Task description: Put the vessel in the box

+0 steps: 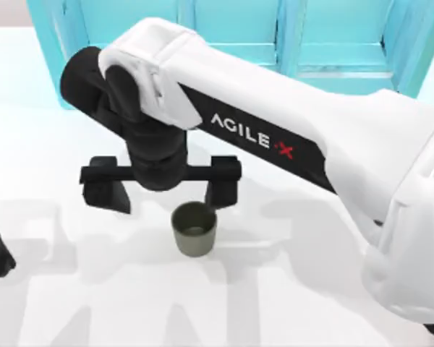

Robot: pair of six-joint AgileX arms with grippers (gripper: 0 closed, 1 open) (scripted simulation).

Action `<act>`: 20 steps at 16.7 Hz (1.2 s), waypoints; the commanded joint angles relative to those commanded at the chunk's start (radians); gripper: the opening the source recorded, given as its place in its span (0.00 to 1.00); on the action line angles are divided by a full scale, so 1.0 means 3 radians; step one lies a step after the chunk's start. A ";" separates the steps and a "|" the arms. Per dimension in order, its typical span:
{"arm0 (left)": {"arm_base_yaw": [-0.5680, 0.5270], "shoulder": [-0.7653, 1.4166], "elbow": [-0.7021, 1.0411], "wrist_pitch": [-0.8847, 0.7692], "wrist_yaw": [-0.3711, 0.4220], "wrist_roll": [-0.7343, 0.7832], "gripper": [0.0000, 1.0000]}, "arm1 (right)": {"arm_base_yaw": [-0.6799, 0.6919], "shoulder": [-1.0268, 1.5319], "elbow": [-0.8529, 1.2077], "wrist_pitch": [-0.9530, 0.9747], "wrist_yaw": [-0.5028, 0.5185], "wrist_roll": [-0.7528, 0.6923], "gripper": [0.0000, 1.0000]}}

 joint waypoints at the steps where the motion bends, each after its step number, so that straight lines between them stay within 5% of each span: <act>1: 0.0000 0.0000 0.0000 0.0000 0.0000 0.0000 1.00 | -0.0003 -0.0025 -0.0198 0.0164 -0.0001 -0.0003 1.00; 10: 0.0000 0.0000 0.0000 0.0000 0.0000 0.0000 1.00 | -0.0009 -0.0094 -0.0829 0.0742 -0.0001 -0.0010 1.00; 20: 0.0000 0.0000 0.0000 0.0000 0.0000 0.0000 1.00 | -0.0009 -0.0094 -0.0829 0.0742 -0.0001 -0.0010 0.25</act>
